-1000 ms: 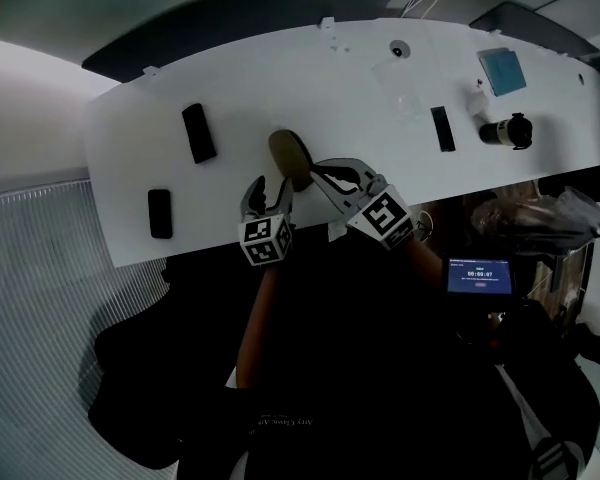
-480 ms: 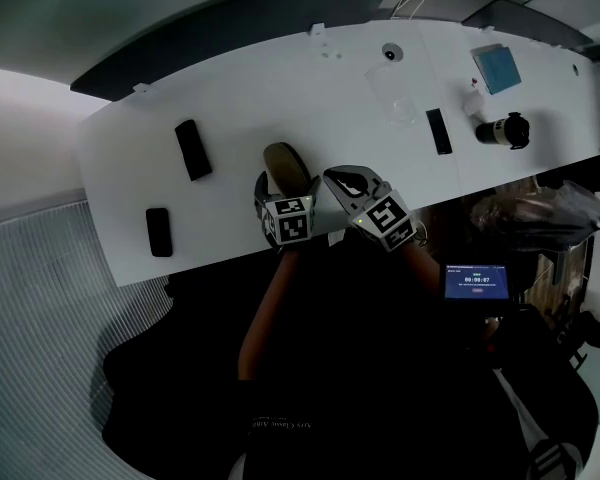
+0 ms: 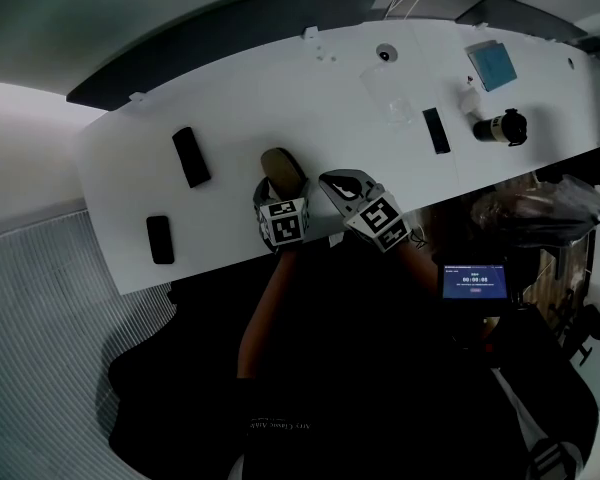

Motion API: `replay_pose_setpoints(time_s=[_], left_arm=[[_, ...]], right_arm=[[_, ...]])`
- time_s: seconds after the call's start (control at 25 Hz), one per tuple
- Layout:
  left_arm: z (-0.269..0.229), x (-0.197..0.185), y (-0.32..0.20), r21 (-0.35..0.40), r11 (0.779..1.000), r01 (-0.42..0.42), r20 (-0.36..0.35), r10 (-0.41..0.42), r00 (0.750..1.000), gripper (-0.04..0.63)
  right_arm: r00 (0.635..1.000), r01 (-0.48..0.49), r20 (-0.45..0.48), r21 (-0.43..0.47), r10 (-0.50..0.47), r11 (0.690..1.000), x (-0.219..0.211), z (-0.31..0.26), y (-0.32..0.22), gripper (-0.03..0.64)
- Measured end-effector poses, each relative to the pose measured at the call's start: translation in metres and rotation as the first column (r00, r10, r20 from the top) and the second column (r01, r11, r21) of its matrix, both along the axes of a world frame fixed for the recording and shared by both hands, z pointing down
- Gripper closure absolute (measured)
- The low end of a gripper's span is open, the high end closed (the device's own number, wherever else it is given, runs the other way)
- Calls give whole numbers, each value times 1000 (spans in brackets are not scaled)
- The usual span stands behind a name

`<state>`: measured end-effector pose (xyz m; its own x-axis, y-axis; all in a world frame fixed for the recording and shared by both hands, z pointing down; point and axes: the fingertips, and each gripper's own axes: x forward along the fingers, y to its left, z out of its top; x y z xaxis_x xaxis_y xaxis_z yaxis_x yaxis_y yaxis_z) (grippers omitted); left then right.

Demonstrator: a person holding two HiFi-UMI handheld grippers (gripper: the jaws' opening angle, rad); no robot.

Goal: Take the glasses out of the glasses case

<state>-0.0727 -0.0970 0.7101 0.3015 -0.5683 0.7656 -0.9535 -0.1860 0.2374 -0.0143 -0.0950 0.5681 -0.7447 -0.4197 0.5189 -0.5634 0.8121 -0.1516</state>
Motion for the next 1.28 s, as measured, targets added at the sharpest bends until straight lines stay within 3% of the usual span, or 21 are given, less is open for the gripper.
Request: replay_pose_setpoints(time_s=[0.16, 0.4, 0.72, 0.84, 1.28], left_arm=[[-9, -1, 2, -6, 1000, 0, -47, 0, 999, 167], [-15, -10, 17, -24, 999, 29, -186, -33, 982, 199], [-18, -27, 33, -30, 998, 53, -293, -59, 954, 219], [-22, -29, 37, -29, 998, 61, -314, -67, 947, 229], [-38, -61, 55, 0, 987, 159, -313, -151, 938, 299]], right_arm=[[999, 23, -45, -22, -24, 1000, -7, 18, -2, 609], [992, 29, -120, -142, -46, 990, -16, 85, -3, 609], [960, 163, -195, -198, -202, 967, -52, 127, 11, 610], [937, 200, -252, -185, -243, 962, -51, 140, 15, 609], [925, 215, -278, -180, -259, 960, -52, 141, 15, 610]])
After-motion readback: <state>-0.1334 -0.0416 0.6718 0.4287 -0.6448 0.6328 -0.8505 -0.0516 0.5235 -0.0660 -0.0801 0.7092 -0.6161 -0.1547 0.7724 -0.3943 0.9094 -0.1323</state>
